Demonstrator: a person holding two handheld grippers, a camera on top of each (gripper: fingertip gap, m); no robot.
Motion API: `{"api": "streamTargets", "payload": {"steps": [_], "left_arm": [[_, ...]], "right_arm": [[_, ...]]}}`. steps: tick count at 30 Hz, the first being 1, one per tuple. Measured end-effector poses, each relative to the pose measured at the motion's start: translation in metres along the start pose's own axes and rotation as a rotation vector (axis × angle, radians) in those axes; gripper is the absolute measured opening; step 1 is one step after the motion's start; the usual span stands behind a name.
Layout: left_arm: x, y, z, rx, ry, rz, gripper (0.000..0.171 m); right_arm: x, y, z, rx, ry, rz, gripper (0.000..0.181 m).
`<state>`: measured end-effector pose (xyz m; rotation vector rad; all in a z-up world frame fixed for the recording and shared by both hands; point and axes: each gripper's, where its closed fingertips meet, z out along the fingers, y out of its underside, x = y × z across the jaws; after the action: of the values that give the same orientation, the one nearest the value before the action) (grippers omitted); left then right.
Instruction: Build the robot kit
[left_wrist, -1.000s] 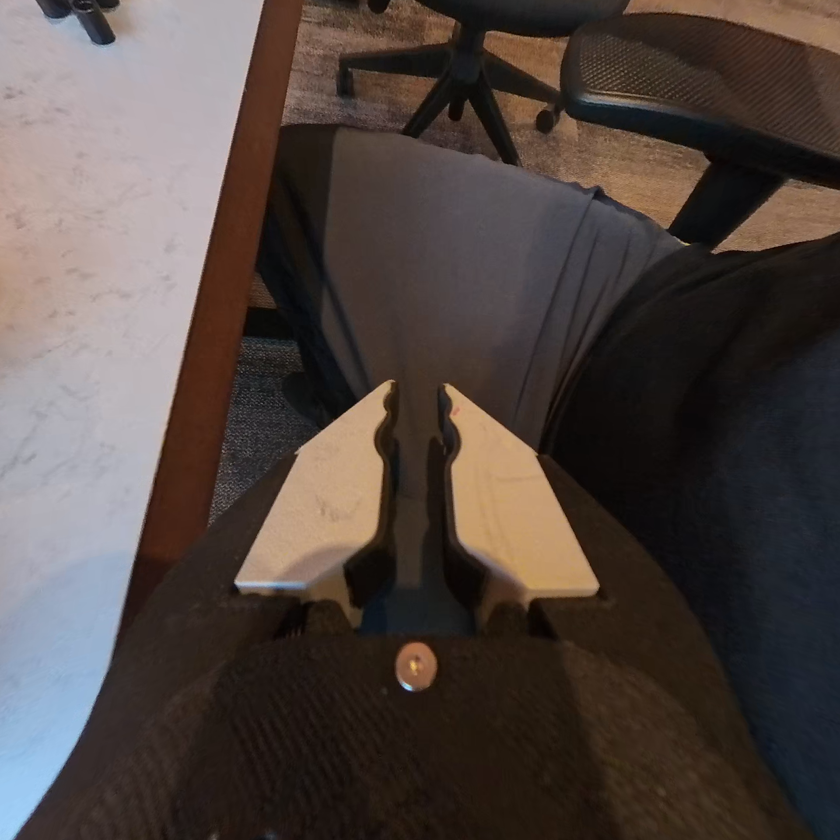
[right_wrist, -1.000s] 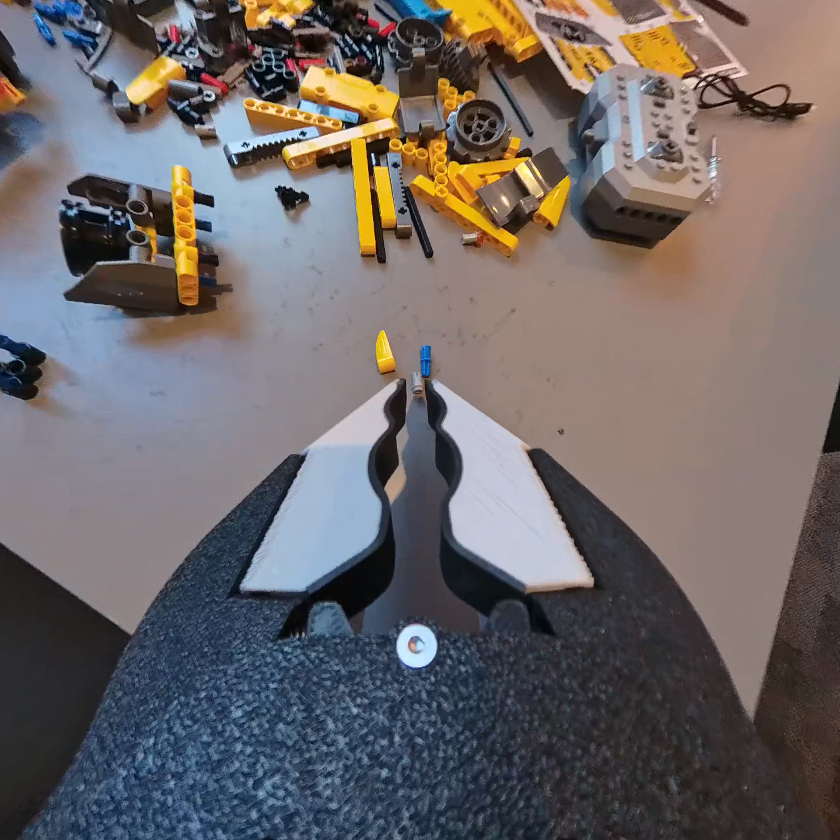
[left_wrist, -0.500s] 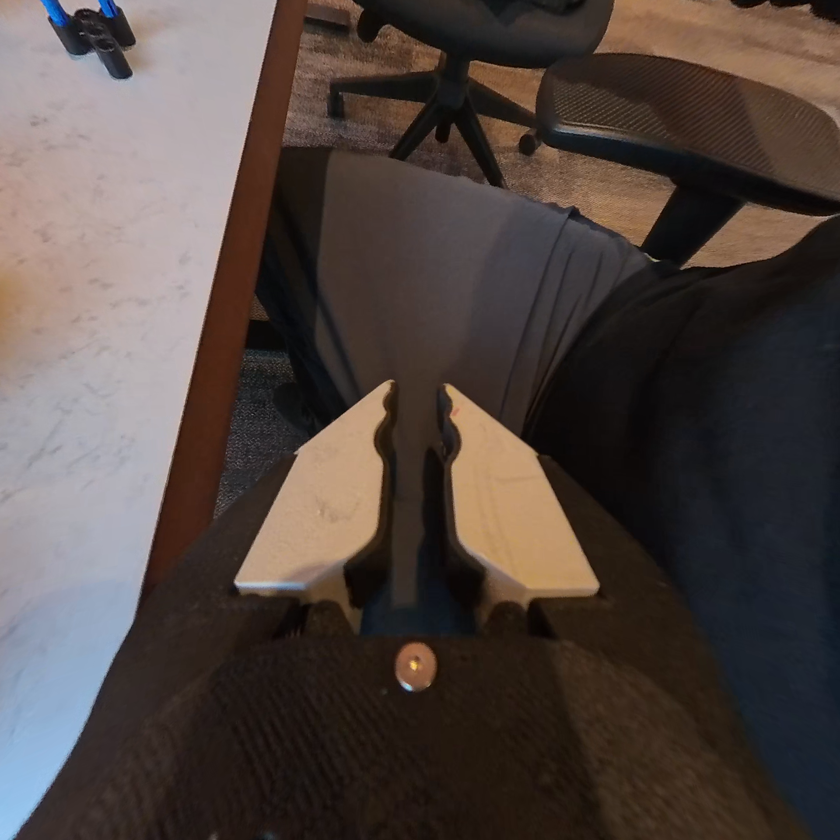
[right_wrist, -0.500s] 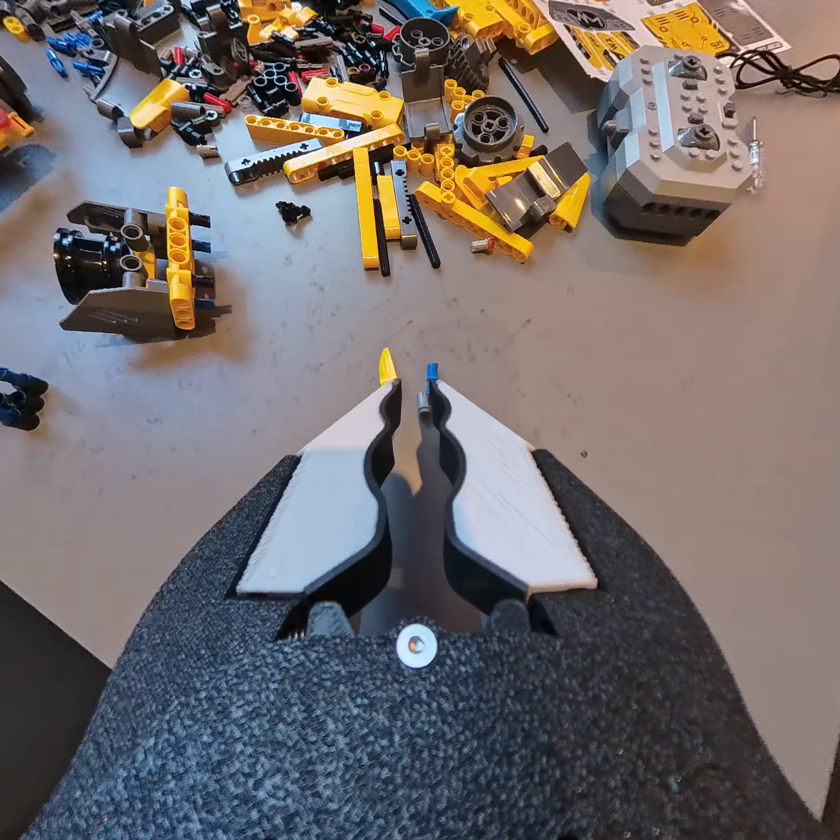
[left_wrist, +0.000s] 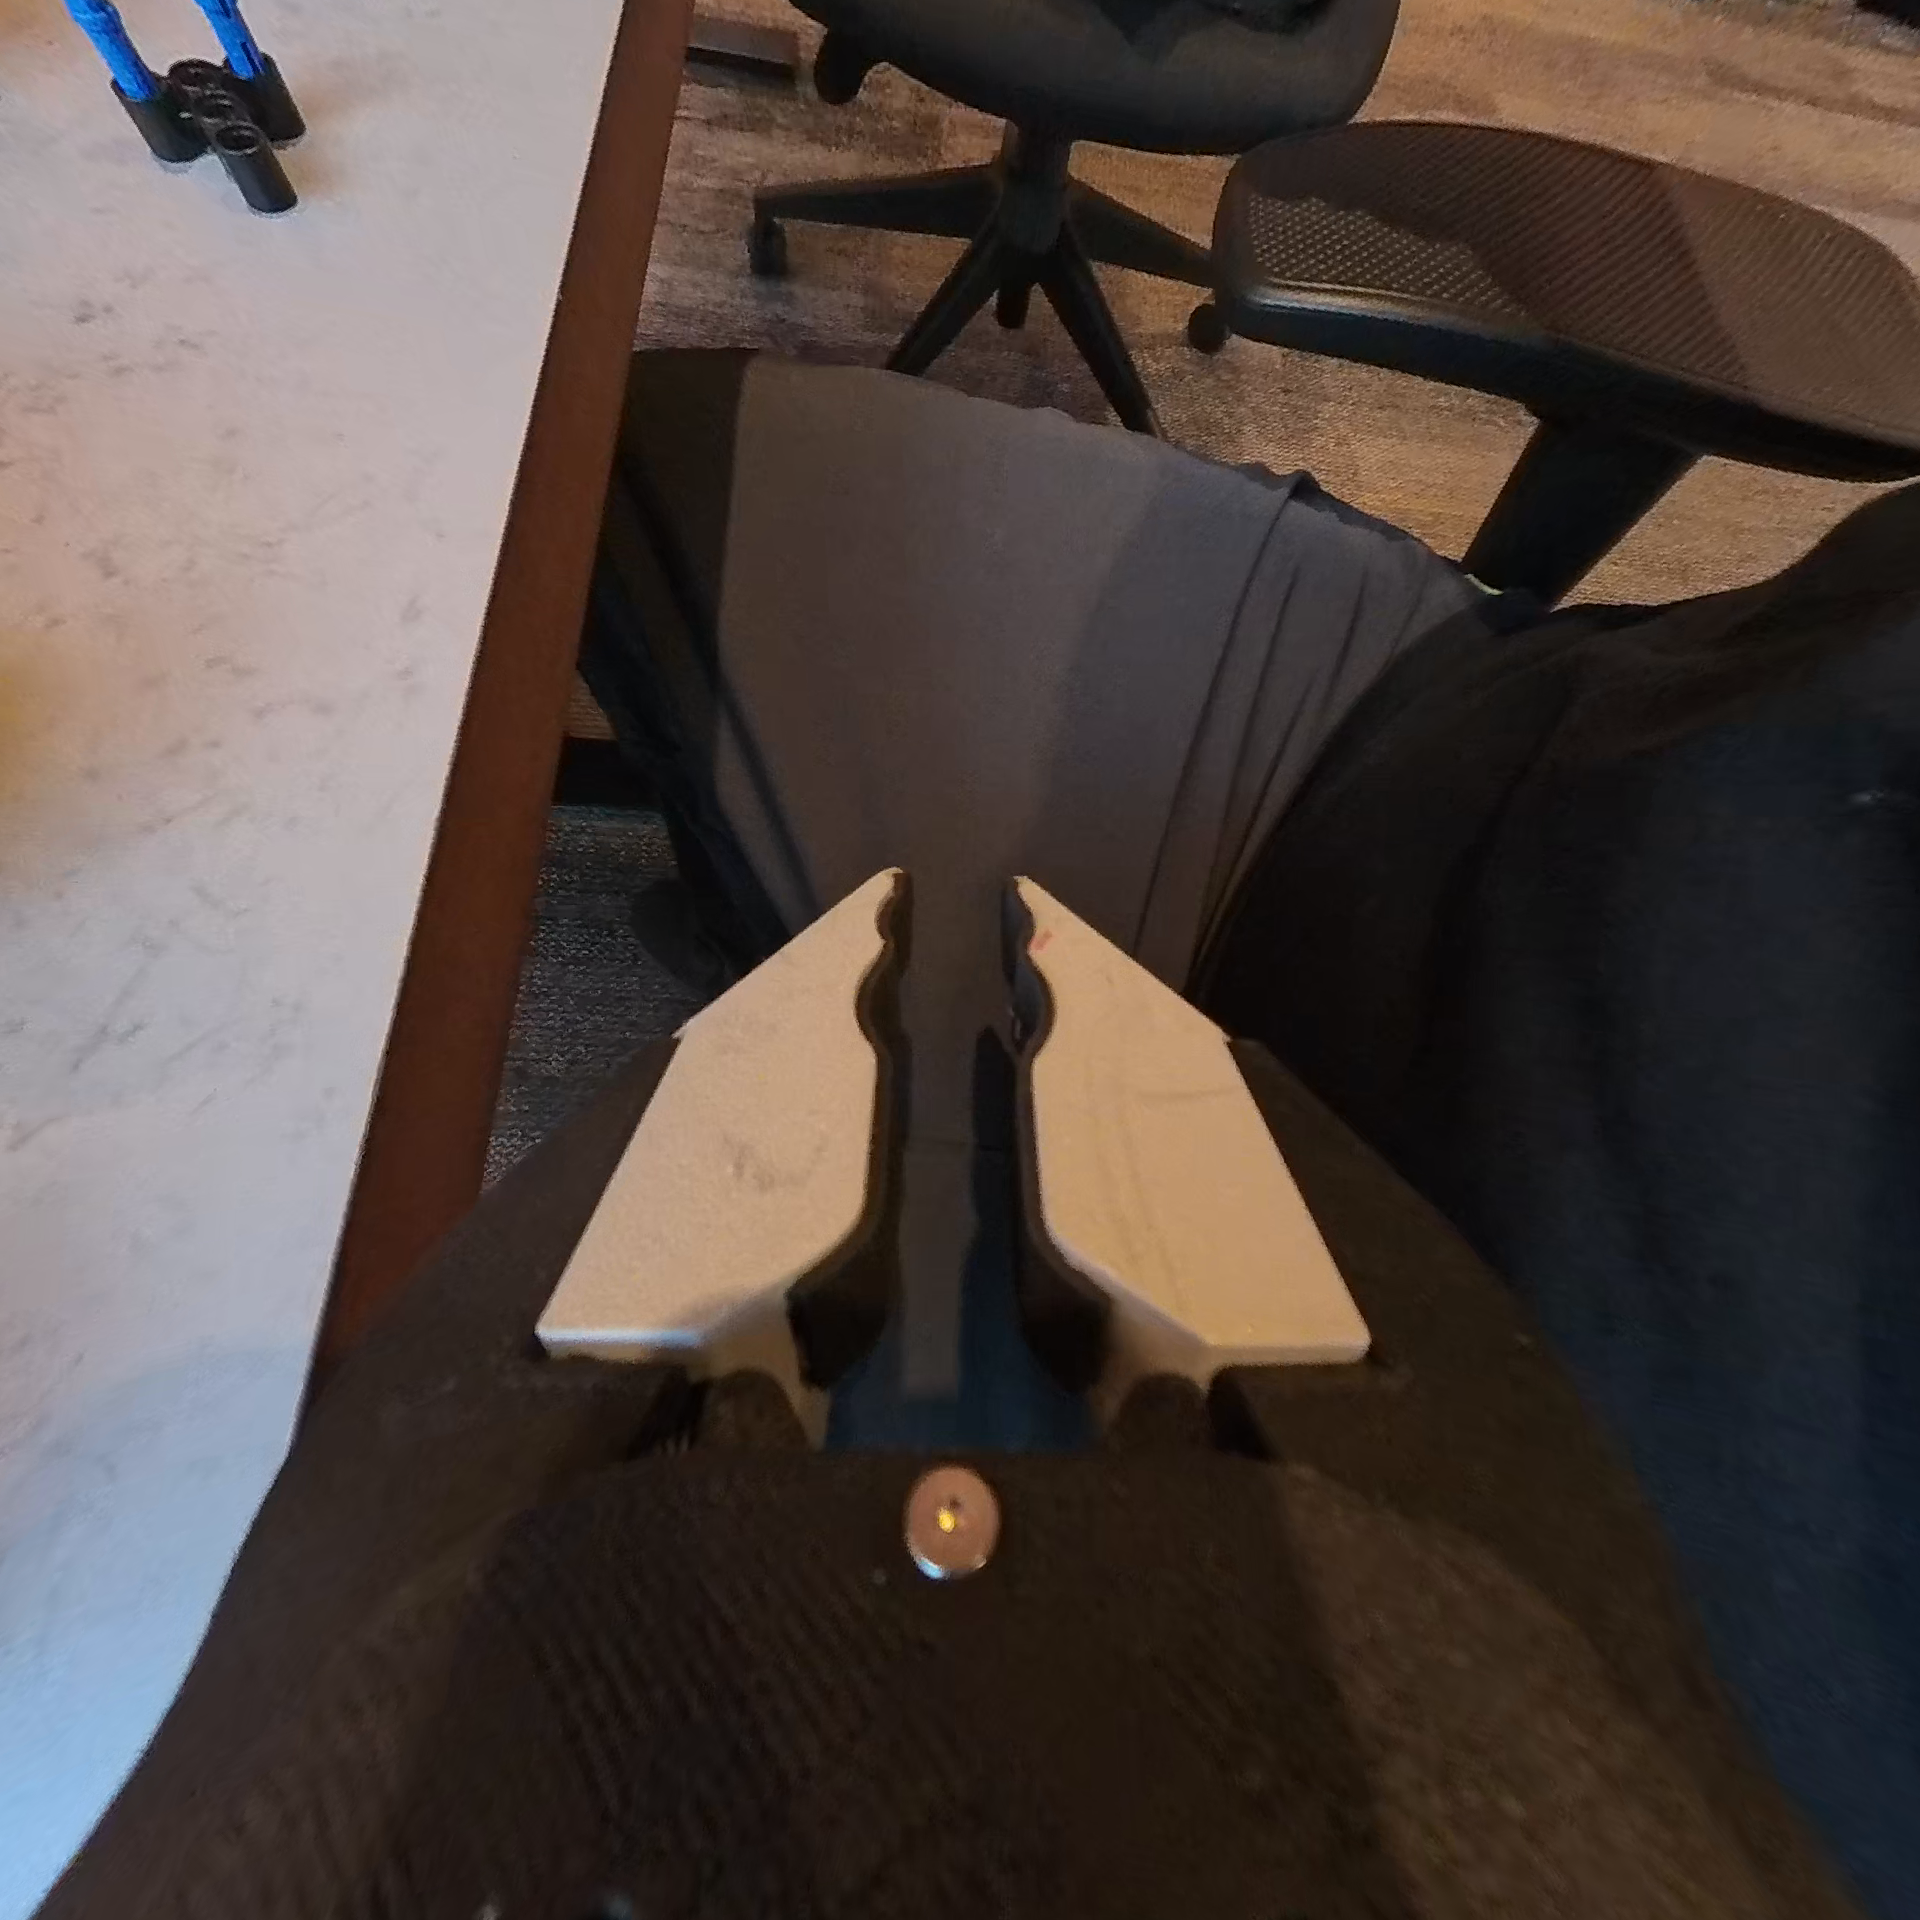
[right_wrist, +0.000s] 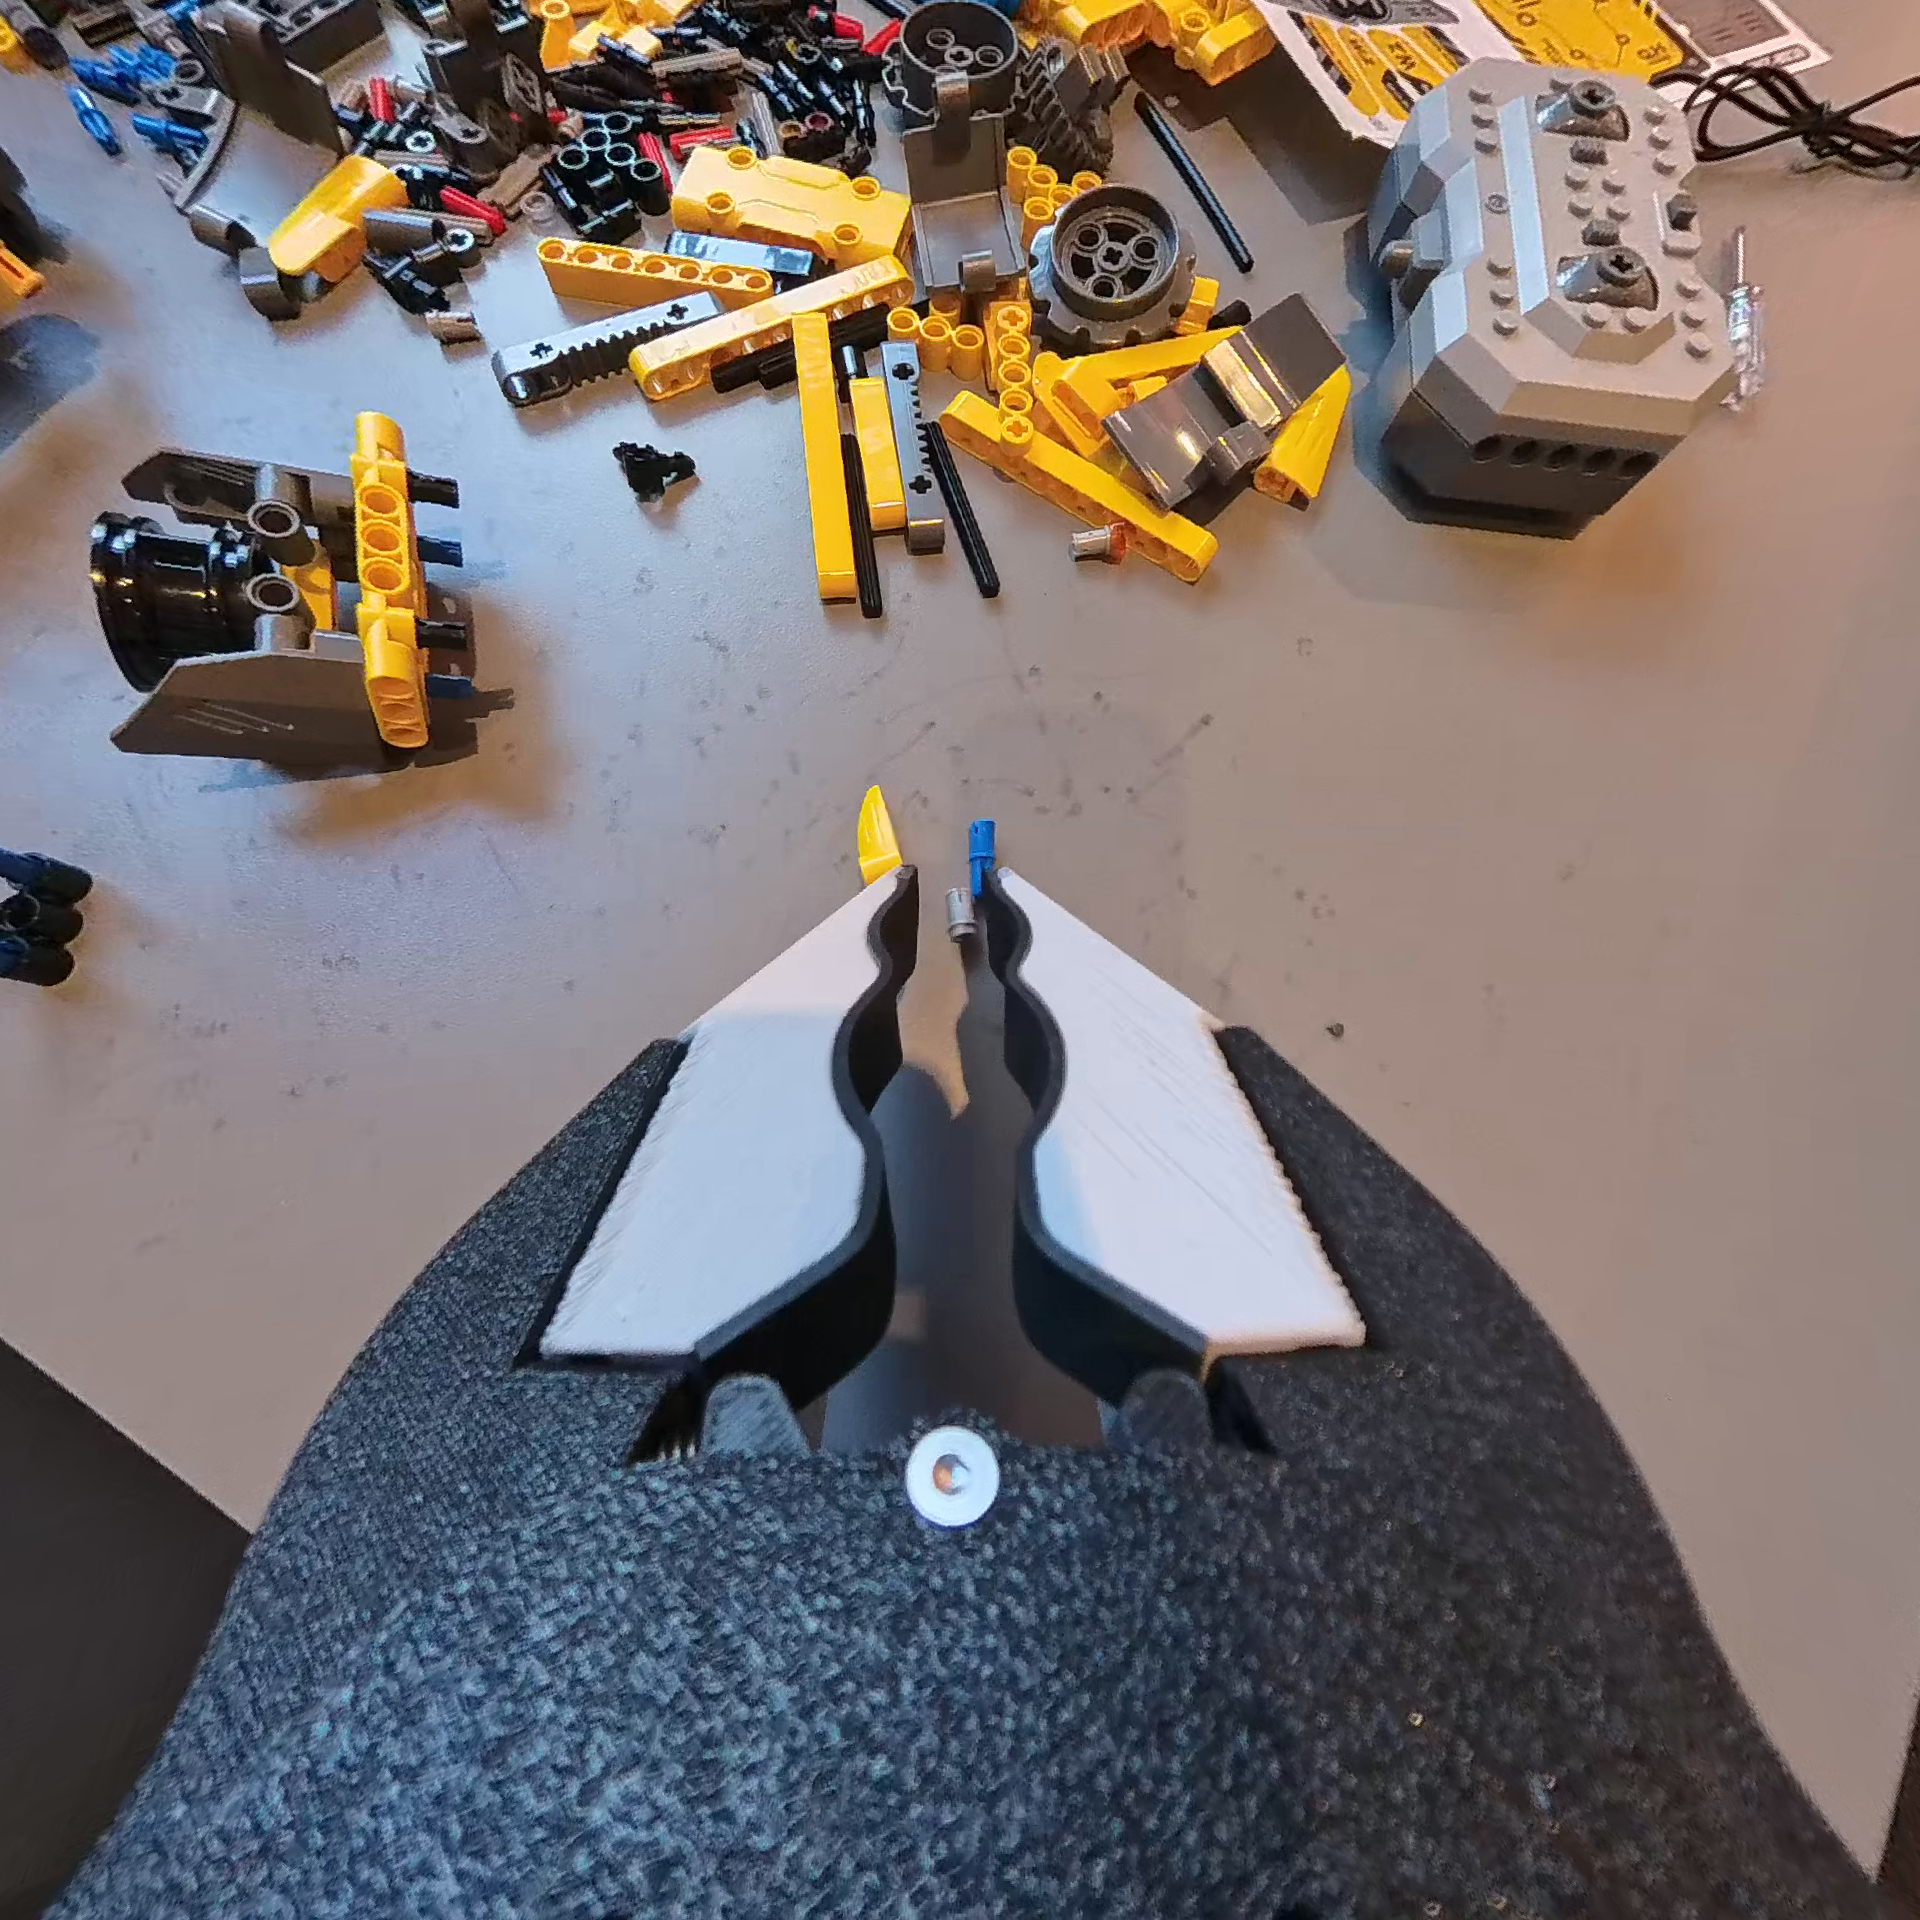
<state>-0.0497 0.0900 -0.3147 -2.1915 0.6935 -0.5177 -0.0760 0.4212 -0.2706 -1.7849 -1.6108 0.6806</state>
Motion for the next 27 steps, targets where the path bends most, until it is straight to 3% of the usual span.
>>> {"api": "streamTargets", "payload": {"steps": [27], "left_arm": [[-0.0025,0.0043,0.0052,-0.018,0.005,-0.012,0.016]], "right_arm": [[-0.0041,0.0064,0.0010,-0.057,-0.009,-0.091,0.009]]}}
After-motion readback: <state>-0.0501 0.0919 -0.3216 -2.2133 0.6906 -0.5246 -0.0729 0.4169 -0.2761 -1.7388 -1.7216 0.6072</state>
